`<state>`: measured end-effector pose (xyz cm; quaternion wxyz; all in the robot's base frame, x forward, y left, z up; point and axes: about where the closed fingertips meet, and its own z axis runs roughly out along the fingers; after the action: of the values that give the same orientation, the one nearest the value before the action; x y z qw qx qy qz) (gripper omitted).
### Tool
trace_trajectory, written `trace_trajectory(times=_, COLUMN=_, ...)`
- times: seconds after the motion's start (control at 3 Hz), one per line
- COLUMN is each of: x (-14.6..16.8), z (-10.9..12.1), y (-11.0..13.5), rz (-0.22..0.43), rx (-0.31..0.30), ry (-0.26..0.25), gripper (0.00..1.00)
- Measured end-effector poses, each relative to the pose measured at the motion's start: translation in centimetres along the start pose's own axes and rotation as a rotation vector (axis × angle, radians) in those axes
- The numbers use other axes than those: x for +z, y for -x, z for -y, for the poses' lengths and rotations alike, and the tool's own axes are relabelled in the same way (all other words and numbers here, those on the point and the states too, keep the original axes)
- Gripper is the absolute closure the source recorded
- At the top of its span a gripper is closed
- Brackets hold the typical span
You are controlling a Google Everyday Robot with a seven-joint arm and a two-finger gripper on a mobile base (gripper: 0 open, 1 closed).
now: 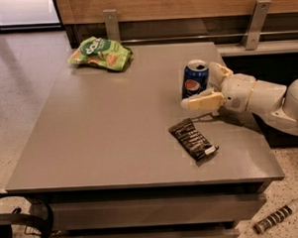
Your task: Pick pepsi can
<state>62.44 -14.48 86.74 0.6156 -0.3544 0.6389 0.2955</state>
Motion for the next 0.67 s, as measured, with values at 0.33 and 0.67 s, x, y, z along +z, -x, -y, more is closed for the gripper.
trace_trajectory(times=0.33, x=1.35, z=-0.03, y=-0.75, rz=0.050, rx=0.022, ry=0.016, gripper=0.14)
trace_trajectory(times=0.67, x=1.55, z=-0.19, y=-0.74, rz=0.050, rx=0.022, ry=0.021, gripper=0.38)
